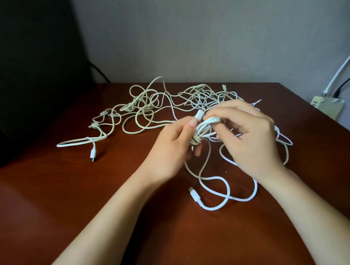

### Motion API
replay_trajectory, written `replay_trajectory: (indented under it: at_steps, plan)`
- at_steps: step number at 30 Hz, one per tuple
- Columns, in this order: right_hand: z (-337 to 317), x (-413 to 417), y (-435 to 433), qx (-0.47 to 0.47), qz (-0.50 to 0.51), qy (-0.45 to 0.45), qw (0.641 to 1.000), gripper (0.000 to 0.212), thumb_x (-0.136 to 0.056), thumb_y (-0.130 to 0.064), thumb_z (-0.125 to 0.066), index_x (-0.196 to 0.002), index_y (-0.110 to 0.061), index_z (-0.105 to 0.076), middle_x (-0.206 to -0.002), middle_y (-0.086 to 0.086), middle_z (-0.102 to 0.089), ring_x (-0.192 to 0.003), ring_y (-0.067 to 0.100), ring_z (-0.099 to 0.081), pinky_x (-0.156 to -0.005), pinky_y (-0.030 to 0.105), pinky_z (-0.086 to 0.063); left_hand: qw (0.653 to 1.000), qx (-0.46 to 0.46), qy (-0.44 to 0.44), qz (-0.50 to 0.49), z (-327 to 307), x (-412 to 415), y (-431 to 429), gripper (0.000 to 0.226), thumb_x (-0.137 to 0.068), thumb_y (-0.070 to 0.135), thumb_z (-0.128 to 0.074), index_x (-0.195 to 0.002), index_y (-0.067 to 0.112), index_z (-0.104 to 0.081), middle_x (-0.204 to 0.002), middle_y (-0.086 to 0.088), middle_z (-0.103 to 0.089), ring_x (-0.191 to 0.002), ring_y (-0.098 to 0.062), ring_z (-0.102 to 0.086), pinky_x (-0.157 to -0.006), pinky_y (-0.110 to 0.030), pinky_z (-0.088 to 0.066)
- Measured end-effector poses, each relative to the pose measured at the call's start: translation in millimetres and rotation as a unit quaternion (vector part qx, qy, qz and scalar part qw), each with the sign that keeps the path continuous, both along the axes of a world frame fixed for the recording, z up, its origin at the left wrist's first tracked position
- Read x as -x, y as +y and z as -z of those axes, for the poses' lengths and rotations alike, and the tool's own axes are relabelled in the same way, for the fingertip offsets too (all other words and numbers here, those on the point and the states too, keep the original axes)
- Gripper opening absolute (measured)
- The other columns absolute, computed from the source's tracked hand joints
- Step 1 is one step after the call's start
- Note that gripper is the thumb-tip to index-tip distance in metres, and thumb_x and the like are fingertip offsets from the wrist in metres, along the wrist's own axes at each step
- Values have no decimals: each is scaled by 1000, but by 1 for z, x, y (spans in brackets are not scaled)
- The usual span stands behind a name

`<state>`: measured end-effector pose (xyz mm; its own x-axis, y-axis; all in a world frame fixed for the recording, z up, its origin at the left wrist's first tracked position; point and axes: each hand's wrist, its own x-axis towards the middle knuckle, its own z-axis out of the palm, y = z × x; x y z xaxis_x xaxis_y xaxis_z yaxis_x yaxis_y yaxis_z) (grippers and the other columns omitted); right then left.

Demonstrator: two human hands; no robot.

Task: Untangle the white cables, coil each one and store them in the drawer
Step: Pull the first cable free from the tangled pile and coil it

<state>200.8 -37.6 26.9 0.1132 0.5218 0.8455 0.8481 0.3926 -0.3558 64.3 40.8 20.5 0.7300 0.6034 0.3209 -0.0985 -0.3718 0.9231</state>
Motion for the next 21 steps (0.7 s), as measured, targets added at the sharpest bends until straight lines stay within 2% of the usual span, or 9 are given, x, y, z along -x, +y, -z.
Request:
replay_trajectory:
  at_steps: [2,4,6,8,10,12,16,21]
  plan:
    - [0,1,1,23,0,35,999,18,-86,-5,-58,-97,-11,-70,-96,-9,-59,-84,10,-62,-66,33,-53,1000,7,6,9,-1,0,-1,38,-105,20,-31,-83,-4,-50,-57,-7,-46,-40,-3,-33,-40,-11,-26]
    - [-1,1,1,61,7,62,996,26,-86,-7,-57,-108,-18,-67,-103,-12,-59,-86,8,-60,-71,27,-53,1000,9,18,17,-2,0,-3,40,-104,19,-31,-85,-11,-50,-56,-6,-42,-37,-2,-31,-39,-9,-24]
    - [0,1,2,91,14,58,994,27,-88,-8,-57,-112,-17,-67,-103,-12,-63,-89,1,-60,-75,14,-48,999,22,33,32,-4,0,-5,38,-104,19,-32,-79,-3,-51,-56,-6,-41,-34,-2,-31,-38,-9,-24]
    - [1,1,1,100,28,51,993,21,-88,-8,-59,-103,-14,-72,-93,-14,-66,-87,-6,-60,-73,7,-42,998,28,47,30,-4,1,-5,40,-104,22,-33,-71,6,-48,-55,-5,-41,-33,-1,-29,-37,-11,-23]
    - [1,0,1,101,36,85,991,15,-87,-12,-62,-95,-16,-74,-85,-13,-70,-79,3,-65,-67,20,-49,998,32,53,20,-2,0,-4,43,-104,26,-34,-69,7,-48,-54,-5,-40,-34,-3,-27,-37,-15,-21]
    - [-1,0,0,102,39,117,987,14,-86,-11,-65,-92,-20,-74,-83,-11,-72,-75,11,-68,-68,33,-53,997,60,44,18,-2,-1,-4,38,-104,28,-34,-76,8,-49,-57,-7,-41,-35,-6,-25,-37,-15,-18]
    - [-5,3,-2,120,7,161,980,20,-83,-3,-68,-85,-23,-71,-80,-14,-71,-77,2,-68,-71,17,-54,990,143,11,13,-3,-1,-1,19,-103,27,-36,-93,13,-45,-57,-5,-45,-38,-9,-21,-39,-16,-14]
    - [-10,4,-2,161,-23,228,960,24,-76,-4,-76,-78,-27,-70,-77,-13,-72,-72,2,-68,-71,15,-52,984,179,-12,-5,-2,0,1,15,-102,28,-39,-90,19,-42,-54,-1,-50,-44,-10,-21,-41,-17,-13]
